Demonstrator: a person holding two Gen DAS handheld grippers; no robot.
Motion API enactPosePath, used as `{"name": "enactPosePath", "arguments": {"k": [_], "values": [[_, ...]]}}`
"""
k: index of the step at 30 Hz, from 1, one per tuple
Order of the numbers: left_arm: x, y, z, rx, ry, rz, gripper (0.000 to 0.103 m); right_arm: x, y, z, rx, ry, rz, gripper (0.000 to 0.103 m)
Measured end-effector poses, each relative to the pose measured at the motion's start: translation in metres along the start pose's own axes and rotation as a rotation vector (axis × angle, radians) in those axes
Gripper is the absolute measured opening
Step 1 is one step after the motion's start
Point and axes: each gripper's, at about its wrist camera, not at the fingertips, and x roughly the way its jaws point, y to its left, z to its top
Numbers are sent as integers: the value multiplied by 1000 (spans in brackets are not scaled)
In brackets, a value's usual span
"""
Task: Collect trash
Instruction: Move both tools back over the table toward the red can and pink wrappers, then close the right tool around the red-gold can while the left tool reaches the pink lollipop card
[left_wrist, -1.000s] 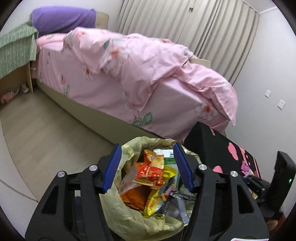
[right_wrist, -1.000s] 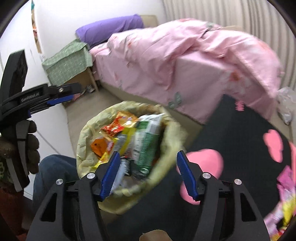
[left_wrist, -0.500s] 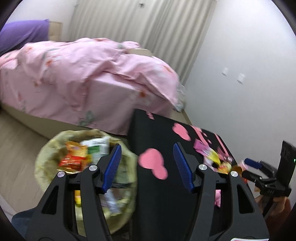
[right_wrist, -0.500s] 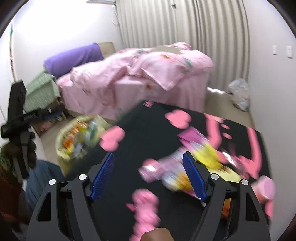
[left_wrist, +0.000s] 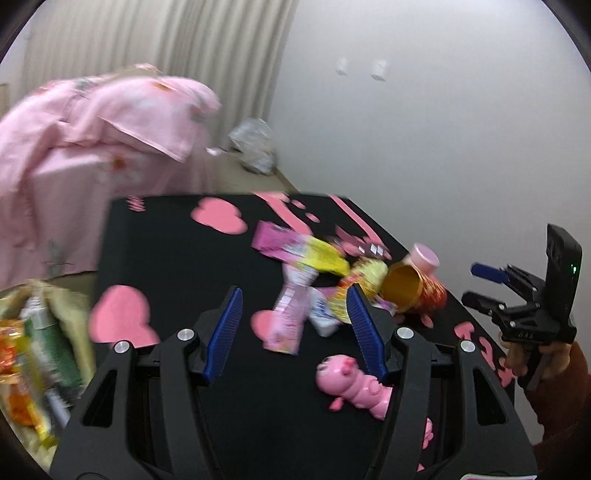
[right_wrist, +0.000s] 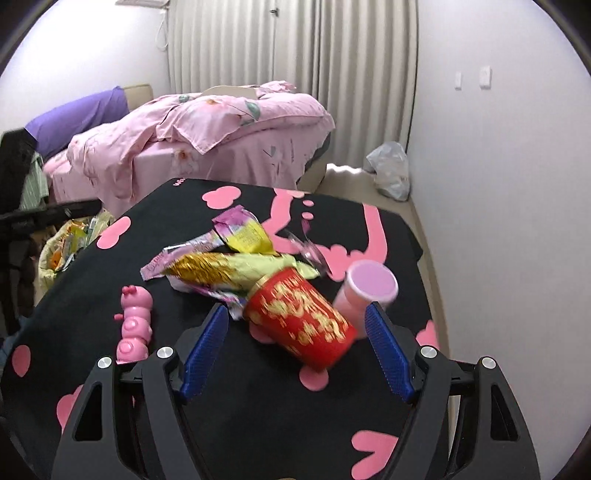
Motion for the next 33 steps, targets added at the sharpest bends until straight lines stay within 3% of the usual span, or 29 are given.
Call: {"name": "enactPosePath", "arguments": {"k": [2,9,16,21,22,23,26,30,33], "values": [[22,-2,-1,-25,44,-42,56,2,-5,-7,-4,7,-10,73],[54,-12,-4,-6,113,-59,59,15,0,-11,-132,12,19,73],[47,-2,-6,-61,82,8,59,45,37,8,-409,12,5,73],[25,14,-8,-105,49,20,59,81,55,6,-556,100,-92,73],[20,19,-9,-115,38,23,59,86,55,4,-561,117,-117,68],[16,21,-9,-121,32,24,59,85,54,3,-556,119,-126,59],[8,28,-12,-139,18,22,59,69,48,6,-460,116,-79,53],[7,28,-15,-145,21,7,59,40,35,5,-300,72,-4,50],[9,21,-15,-127,28,-11,59,17,14,4,-108,34,91,50]]}}
